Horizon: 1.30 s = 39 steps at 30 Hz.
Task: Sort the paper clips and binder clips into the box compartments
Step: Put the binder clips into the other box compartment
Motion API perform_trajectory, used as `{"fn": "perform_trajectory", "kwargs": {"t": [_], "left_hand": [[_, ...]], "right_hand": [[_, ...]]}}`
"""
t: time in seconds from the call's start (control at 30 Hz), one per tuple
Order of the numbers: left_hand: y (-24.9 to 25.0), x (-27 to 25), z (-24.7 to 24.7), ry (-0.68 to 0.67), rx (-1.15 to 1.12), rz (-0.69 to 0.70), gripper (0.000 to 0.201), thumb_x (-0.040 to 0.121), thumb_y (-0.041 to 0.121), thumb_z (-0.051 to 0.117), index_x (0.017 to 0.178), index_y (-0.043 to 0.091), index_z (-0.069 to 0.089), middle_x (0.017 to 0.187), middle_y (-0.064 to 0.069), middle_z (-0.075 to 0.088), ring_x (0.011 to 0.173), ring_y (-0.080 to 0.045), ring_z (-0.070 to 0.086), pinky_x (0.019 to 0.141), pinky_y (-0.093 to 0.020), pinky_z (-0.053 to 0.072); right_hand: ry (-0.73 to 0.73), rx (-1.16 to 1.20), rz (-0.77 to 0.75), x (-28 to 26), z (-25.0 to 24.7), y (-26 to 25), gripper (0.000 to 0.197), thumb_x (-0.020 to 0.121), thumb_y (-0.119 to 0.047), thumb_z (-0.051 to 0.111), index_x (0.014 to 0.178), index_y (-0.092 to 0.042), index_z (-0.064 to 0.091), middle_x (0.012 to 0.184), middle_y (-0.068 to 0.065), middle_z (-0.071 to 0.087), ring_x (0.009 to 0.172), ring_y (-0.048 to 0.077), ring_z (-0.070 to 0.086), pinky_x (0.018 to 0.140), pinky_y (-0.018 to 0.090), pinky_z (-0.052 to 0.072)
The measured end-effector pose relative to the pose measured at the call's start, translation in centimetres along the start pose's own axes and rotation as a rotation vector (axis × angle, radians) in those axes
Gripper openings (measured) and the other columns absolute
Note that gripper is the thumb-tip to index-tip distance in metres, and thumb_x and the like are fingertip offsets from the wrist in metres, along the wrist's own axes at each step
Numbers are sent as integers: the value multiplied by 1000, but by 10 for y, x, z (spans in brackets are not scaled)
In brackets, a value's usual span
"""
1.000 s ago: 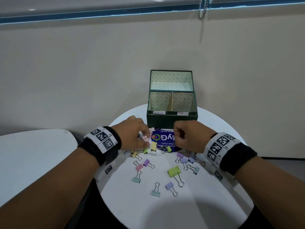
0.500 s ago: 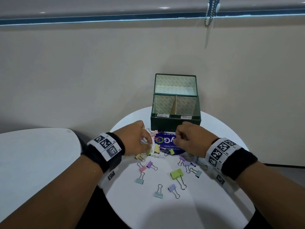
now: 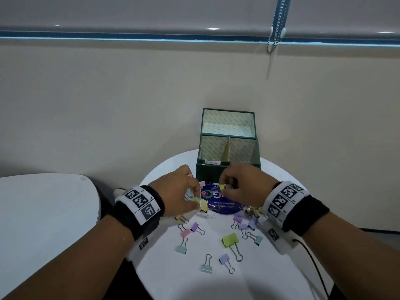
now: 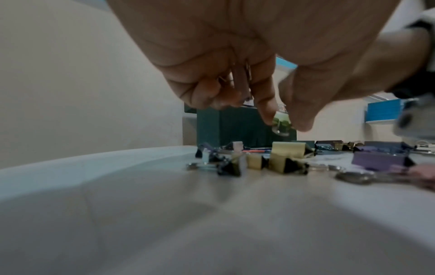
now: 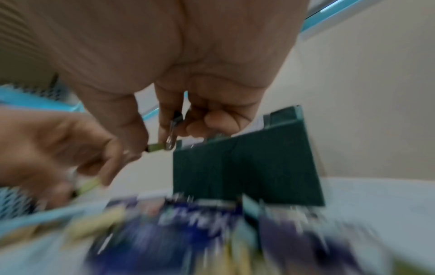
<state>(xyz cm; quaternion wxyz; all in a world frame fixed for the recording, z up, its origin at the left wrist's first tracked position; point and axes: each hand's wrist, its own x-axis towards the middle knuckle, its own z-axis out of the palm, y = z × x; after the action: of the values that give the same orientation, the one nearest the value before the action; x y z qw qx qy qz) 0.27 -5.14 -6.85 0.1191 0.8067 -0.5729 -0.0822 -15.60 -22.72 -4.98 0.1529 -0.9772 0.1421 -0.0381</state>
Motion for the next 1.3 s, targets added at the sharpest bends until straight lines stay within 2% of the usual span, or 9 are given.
{"fn": "perform_trajectory", "kwargs": {"t": [0.17,0.27,0.33,0.47,0.57,0.77,1.03,1.17,1.3], "left_hand": [[-2,0,0,50,-21,6,23,81,52,71,98,40,64,106,13,38,82,-7,53,72,-21,41],[-3,2,0,81,-22,-14,21,83,52,69,101,42,62,104,14,38,84,-6,52,70,-20,40],[-3,3,1,105,-24,-31,18,87,50,66,103,42,61,102,15,38,82,-5,52,70,-20,40],[-5,6,1,165,30,-75,19,95,40,59,113,35,59,111,9,41,80,-10,53,73,-23,40],[-4,9,-7,215,20,-62,22,96,37,59,117,32,57,112,7,41,81,-11,54,78,-26,48],[22,55,-36,409,-85,-79,21,101,29,51,121,25,50,118,2,43,91,-15,55,84,-31,50],[40,115,-30,221,35,-38,20,99,19,54,119,21,53,122,-3,50,93,-17,59,85,-35,53],[42,118,-33,128,114,-10,35,98,23,56,133,20,52,131,-4,52,108,-20,59,93,-35,50],[29,103,-39,202,100,39,41,95,31,61,135,27,51,126,2,51,105,-14,57,94,-33,49]], "right_hand": [[301,91,100,42,-34,0,18,90,-31,69,108,-28,69,98,-6,57,88,13,59,77,25,47],[208,106,153,56,-39,-3,39,91,-27,69,127,-40,65,117,-4,63,97,16,66,82,28,53],[215,123,150,52,-38,-4,43,90,-22,69,125,-47,64,128,-9,63,101,13,66,88,29,55],[141,147,80,15,-26,3,34,91,-18,69,120,-37,71,105,-17,68,88,-1,61,82,19,49],[-9,25,107,-15,-11,16,25,91,-25,69,114,-35,72,102,-18,66,90,3,61,81,19,50],[-26,-10,248,-27,11,38,24,90,-27,66,112,-35,71,113,-10,63,105,14,60,93,30,52],[-34,24,312,-22,20,40,29,96,-30,57,124,-31,66,121,-4,66,103,17,62,88,31,56],[-51,53,294,-23,20,41,30,99,-32,55,128,-30,62,122,-4,66,104,16,63,88,33,57],[-49,99,261,-20,23,43,35,103,-33,50,137,-30,56,122,-4,66,99,14,62,82,27,56]]}}
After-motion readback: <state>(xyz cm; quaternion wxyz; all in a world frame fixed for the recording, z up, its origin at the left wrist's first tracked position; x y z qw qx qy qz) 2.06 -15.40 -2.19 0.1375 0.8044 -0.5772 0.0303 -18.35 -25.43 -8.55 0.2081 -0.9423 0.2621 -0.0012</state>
